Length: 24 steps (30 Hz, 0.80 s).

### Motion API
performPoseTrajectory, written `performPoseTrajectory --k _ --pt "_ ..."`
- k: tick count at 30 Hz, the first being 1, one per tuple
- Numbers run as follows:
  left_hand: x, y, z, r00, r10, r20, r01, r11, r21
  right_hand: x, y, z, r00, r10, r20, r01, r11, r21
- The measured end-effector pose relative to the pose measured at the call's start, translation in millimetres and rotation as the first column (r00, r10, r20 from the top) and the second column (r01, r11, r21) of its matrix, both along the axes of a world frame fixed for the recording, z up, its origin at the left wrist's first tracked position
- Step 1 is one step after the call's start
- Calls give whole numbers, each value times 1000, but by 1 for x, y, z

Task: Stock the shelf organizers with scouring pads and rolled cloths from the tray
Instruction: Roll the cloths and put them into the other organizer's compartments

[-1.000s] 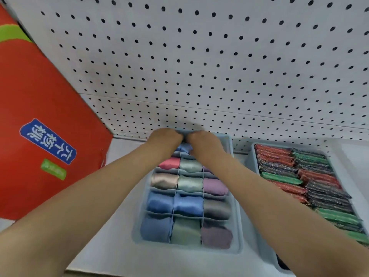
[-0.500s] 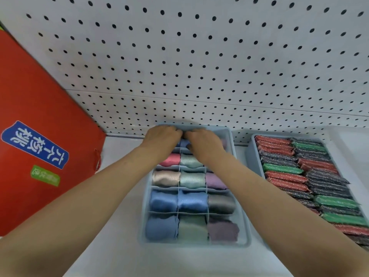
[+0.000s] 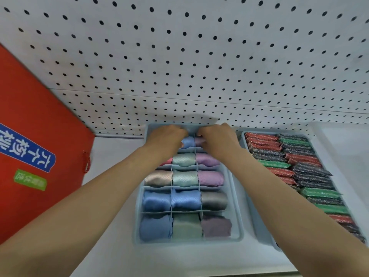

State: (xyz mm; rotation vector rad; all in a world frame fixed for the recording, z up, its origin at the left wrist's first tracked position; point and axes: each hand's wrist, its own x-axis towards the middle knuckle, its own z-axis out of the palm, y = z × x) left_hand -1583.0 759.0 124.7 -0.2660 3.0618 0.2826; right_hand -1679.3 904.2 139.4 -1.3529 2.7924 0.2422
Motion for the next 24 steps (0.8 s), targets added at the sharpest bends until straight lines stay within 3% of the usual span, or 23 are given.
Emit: performPoseTrajectory --k 2,7,12,14,17,19,24 --pt "-2 1 -1 1000 15 17 -15 1000 -3 -1 -1 -6 998 34 -44 -33 999 14" --pt "-7 7 5 999 50 7 -50 998 27 -4 2 -6 1000 -4 16 5 999 -52" --pt "-2 4 5 998 64 7 -64 972 225 5 2 -1 1000 24 7 -24 1000 -4" --pt "6 -3 11 997 74 0 -70 943 327 9 5 4 1000 5 30 -2 996 -92" --pt "24 -17 23 988 108 -106 -67 941 333 25 7 10 994 85 69 -59 945 -321" --pt "37 -20 30 992 91 -87 -64 960 272 40 3 13 977 142 162 -83 942 -325" --pt "52 -9 26 984 -61 167 79 992 -100 54 -9 8 973 183 143 -189 982 26"
